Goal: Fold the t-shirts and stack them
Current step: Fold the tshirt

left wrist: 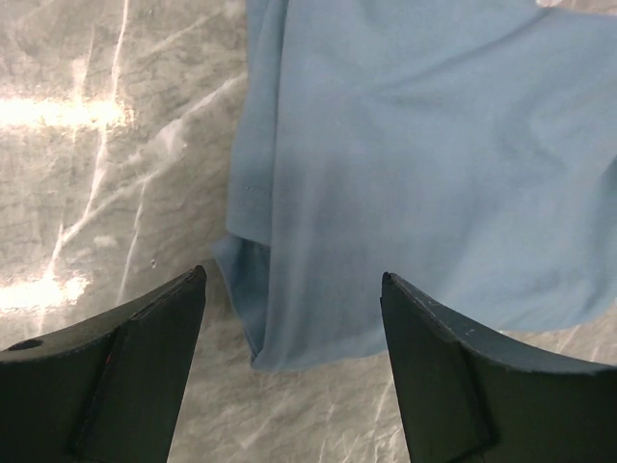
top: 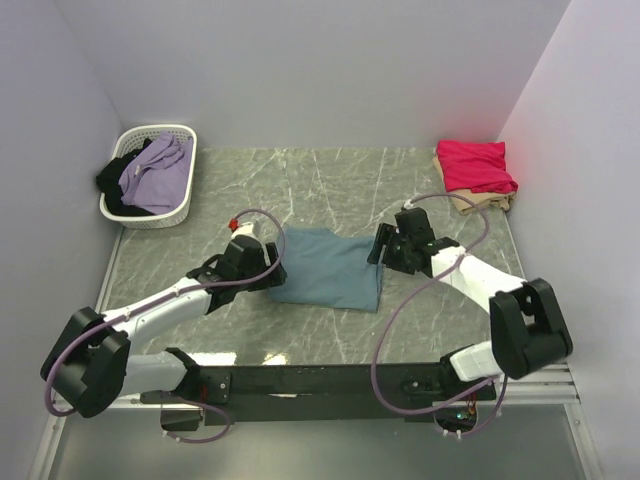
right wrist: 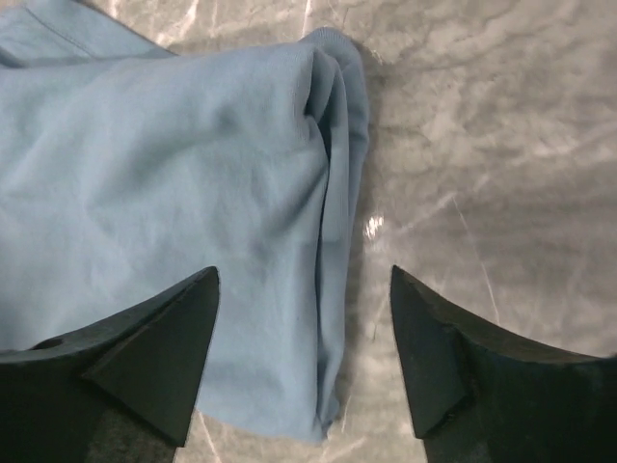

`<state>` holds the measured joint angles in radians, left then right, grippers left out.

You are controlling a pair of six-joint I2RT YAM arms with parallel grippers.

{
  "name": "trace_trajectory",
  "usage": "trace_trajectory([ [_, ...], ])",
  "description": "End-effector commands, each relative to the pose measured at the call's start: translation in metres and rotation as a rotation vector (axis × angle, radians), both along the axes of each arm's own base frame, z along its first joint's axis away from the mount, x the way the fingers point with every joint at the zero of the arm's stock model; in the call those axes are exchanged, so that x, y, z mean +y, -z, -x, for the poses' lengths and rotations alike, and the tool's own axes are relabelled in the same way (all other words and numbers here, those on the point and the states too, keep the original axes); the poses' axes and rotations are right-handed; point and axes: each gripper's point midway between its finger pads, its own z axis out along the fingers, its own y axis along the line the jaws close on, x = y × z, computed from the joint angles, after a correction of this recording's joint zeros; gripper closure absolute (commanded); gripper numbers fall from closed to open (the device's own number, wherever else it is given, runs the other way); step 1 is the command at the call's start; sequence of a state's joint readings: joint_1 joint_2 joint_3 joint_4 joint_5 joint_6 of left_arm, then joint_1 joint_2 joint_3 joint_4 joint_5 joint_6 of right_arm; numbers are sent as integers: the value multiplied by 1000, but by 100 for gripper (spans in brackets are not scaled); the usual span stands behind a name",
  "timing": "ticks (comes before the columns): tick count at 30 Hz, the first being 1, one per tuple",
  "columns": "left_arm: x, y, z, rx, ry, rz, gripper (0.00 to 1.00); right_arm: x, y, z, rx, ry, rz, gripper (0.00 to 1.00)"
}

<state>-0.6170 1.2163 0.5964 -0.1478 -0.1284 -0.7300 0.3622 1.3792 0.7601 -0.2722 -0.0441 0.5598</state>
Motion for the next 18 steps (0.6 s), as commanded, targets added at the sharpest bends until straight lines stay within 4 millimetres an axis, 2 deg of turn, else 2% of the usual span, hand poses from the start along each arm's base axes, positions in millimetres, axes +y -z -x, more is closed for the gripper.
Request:
trace_trajectory([
  [1,-10,-12,-7,-42,-16,73,22,17,-6,-28,-56,-57,-56,26],
  [2,-11,-10,-6,-36,-12,73,22,21,-12,-34,-69,-69,-78,33],
  [4,-14,-13,-3,-42,-1,89,22,25,-11,-39,-63,-83,-91,40],
  [7,-30,-32,0,-76,49,154,22,31,-21,-47,-87,-96,-120,49],
  [10,-44,-45,1,-97,96,184,22,29,-25,-55,-102,-83,-116,49],
  [13,-53,-47,3,-99,122,169,23,26,-25,-65,-102,-74,-110,47],
  [15,-58,-46,4,-95,136,168,23,24,-16,-66,-70,-71,-101,47],
  [18,-62,-46,3,-102,149,166,23,23,-16,-65,-50,-71,-95,47],
])
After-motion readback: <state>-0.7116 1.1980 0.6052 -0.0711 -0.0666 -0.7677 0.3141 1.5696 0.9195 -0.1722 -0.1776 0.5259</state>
